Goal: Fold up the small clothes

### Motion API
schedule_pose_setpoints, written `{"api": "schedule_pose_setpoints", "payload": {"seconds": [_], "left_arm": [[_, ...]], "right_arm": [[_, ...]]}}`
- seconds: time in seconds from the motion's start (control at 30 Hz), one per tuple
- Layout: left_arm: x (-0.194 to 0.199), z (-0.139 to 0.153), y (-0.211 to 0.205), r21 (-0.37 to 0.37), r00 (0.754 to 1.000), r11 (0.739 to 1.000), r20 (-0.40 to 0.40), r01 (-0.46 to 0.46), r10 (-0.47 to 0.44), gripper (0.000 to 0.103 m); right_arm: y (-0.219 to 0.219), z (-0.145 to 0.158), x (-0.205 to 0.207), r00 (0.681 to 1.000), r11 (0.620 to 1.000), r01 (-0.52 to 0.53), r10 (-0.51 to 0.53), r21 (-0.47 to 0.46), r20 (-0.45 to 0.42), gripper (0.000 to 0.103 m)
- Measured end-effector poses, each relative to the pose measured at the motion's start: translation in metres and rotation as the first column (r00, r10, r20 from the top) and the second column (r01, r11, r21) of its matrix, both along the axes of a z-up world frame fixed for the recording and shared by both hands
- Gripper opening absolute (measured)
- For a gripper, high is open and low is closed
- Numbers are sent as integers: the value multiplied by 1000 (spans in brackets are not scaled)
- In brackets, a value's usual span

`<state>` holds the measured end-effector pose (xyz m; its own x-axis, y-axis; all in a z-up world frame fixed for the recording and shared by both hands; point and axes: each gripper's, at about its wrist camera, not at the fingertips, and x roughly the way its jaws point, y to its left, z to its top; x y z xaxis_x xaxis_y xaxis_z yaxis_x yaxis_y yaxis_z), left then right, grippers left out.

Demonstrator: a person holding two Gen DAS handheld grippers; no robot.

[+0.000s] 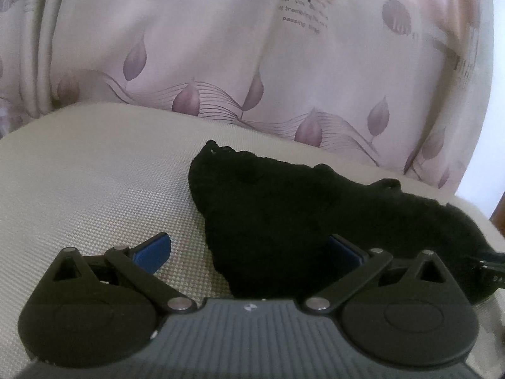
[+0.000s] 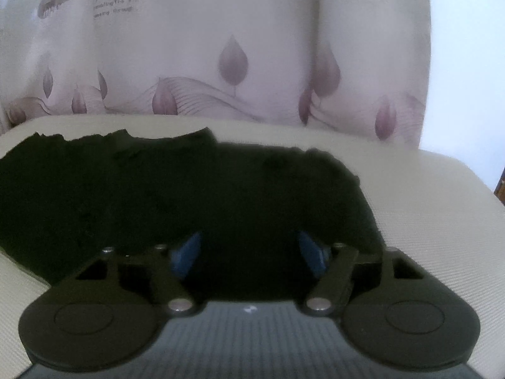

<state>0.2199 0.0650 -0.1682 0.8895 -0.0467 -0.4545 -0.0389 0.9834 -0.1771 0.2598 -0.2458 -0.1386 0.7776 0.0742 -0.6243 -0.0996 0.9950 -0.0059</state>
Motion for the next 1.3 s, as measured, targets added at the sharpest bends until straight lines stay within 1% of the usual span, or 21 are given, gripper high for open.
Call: {"api": "schedule_pose_setpoints", "payload": {"seconds": [0.27,0.3,0.37,0.4,0.47,0.5,0.7,1.3], "left_arm": [[2,1,-6,45,1000,999,-10,-10,11,103],[2,1,-6,47,1000,999,-11,-11,11,103],[2,1,-6,51,1000,999,-12,-11,12,103],[1,0,-6,54,1000,998,-12,-11,12,103],[1,0,-7,64,1000,998,-15,-12,13,103],[2,0,-8,70,1000,997,-17,-13,15,103],[4,0,-12,101,999,995,-27,-23,26,103],[4,0,-16,131,999,991,-30,-29,33,103]], "right_arm": [[6,-1,-2,1000,999,10,-10,-37,3,75],[7,-1,-2,1000,999,13,-13,-46,6,77],[10,-1,-2,999,996,37,-36,-77,9,91],[11,-1,-2,999,994,52,-51,-94,9,93],[11,-2,0,997,991,71,-71,-110,7,101],[11,-2,0,997,990,81,-81,-112,7,102],[4,-3,1,996,994,91,-92,-65,-13,103],[7,-1,0,995,991,100,-100,-93,5,103]]}}
